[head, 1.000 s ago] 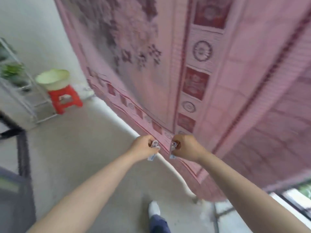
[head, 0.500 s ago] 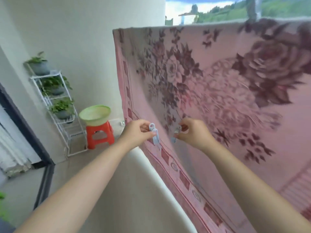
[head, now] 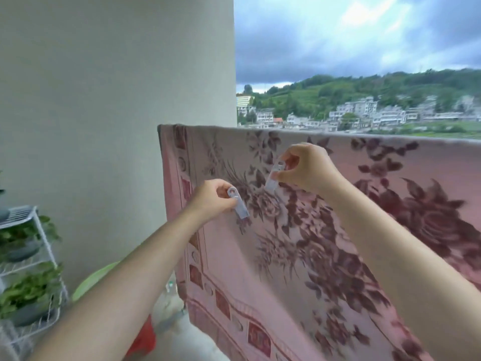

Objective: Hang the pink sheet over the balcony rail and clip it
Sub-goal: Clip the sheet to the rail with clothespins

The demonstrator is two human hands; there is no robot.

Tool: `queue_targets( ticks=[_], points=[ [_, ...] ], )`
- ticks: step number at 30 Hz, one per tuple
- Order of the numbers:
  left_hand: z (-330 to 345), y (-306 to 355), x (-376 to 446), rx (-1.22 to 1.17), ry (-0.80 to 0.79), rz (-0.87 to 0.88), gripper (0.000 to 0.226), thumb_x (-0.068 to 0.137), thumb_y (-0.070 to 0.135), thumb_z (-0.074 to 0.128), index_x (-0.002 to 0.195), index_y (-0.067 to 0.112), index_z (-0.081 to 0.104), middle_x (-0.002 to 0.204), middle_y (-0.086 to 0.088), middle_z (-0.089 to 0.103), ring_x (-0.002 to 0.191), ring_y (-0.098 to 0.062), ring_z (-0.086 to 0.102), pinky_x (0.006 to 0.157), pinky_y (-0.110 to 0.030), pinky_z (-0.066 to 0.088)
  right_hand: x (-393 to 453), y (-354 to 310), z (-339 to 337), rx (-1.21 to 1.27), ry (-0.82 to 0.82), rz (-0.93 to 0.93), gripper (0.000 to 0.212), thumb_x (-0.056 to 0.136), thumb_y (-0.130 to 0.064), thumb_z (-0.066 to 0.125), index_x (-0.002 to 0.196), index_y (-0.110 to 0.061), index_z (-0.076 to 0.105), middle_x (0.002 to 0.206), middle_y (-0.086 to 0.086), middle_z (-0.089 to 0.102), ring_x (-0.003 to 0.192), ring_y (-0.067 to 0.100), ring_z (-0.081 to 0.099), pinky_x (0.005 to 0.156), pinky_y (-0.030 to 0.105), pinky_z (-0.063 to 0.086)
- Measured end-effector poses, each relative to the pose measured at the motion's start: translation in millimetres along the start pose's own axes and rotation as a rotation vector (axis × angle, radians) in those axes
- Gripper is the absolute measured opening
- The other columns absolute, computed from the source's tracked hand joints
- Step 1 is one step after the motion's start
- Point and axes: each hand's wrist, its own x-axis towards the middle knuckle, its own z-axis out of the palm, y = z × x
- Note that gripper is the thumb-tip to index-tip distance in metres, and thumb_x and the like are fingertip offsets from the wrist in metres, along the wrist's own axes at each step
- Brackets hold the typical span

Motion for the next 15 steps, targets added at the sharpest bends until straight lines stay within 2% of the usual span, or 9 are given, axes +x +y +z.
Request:
queue_targets(
  ticks=[3, 7, 9, 11, 13, 15],
  points=[
    [-32, -14, 69, -0.05, 0.039, 0.13, 0.013, 0.076, 0.01, 0.067, 0.089, 0.014, 0.066, 0.085, -0.007, 0.067, 0.084, -0.021, 0.064, 0.084, -0.041, 0.052, 64, -18, 16, -0.06, 0.037, -0.033, 0.032, 0.073, -0.023, 0.071, 0.092, 0.001, 0.062, 0.092, 0.016, 0.066, 0.077, 0.023, 0.056, 0.079, 0.036, 0.053],
    [-61, -39, 152, -0.131, 0.04, 0.238, 0.015, 0.079, 0.006, 0.065, 0.091, 0.015, 0.063, 0.081, 0.001, 0.063, 0.084, -0.017, 0.06, 0.086, -0.038, 0.05, 142, -29, 48, -0.096, 0.09, -0.057, 0.037, 0.07, -0.023, 0.074, 0.094, 0.004, 0.064, 0.098, 0.018, 0.067, 0.087, 0.029, 0.059, 0.087, 0.041, 0.051],
    [-74, -52, 194, -0.195, 0.04, 0.269, 0.014, 0.08, 0.005, 0.064, 0.087, 0.016, 0.062, 0.077, 0.005, 0.061, 0.081, -0.017, 0.059, 0.085, -0.038, 0.05, 179, -31, 63, -0.129, 0.105, -0.065, 0.04, 0.068, -0.022, 0.075, 0.094, 0.006, 0.064, 0.098, 0.021, 0.067, 0.086, 0.031, 0.06, 0.085, 0.042, 0.05],
    [-84, -64, 233, -0.303, 0.018, 0.279, 0.014, 0.081, 0.004, 0.062, 0.08, 0.018, 0.062, 0.077, 0.003, 0.061, 0.075, -0.014, 0.058, 0.079, -0.036, 0.051, 213, -32, 78, -0.153, 0.093, -0.051, 0.041, 0.067, -0.02, 0.076, 0.095, 0.008, 0.064, 0.1, 0.025, 0.066, 0.082, 0.032, 0.059, 0.074, 0.037, 0.048],
    [-93, -78, 270, -0.402, -0.015, 0.278, 0.016, 0.083, 0.005, 0.06, 0.078, 0.02, 0.061, 0.078, 0.002, 0.06, 0.073, -0.011, 0.057, 0.073, -0.028, 0.052, 244, -32, 92, -0.154, 0.078, -0.019, 0.042, 0.066, -0.018, 0.077, 0.095, 0.009, 0.064, 0.1, 0.026, 0.066, 0.075, 0.03, 0.055, 0.066, 0.029, 0.039],
    [-100, -94, 305, -0.482, -0.027, 0.289, 0.014, 0.084, 0.006, 0.059, 0.078, 0.019, 0.061, 0.077, 0.002, 0.06, 0.069, -0.008, 0.059, 0.064, -0.02, 0.053, 272, -33, 107, -0.143, 0.076, 0.011, 0.041, 0.065, -0.018, 0.078, 0.094, 0.008, 0.065, 0.099, 0.025, 0.067, 0.073, 0.023, 0.051, 0.065, 0.028, 0.038]
  ],
)
